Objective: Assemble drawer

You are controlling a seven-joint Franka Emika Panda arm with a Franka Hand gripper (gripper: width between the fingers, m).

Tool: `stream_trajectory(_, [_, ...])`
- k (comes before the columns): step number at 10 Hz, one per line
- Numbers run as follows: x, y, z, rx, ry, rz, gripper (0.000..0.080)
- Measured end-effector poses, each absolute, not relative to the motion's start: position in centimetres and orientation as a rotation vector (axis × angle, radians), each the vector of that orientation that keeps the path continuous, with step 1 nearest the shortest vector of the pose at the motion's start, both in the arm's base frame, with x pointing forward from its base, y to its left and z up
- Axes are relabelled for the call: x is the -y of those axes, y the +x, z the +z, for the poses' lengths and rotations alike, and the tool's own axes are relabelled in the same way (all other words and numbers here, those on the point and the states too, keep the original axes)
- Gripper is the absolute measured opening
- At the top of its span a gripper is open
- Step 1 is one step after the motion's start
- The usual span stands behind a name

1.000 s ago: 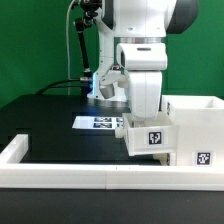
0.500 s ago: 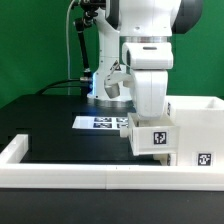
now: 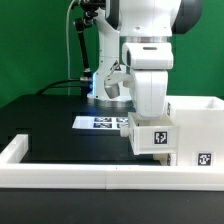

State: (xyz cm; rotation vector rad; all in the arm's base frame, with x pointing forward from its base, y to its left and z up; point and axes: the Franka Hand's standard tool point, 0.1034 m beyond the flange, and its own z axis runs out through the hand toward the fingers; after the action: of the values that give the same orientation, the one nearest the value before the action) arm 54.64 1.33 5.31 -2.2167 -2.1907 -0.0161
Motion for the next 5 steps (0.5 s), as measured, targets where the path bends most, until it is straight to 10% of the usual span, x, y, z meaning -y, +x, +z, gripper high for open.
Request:
stream_trajectory(3, [-1.42, 54.67, 5.39, 2.188, -2.215, -0.012, 0.0586])
stream_trajectory(5, [-1.04, 55.02, 5.87, 2.183, -2.223, -0.01, 0.0635])
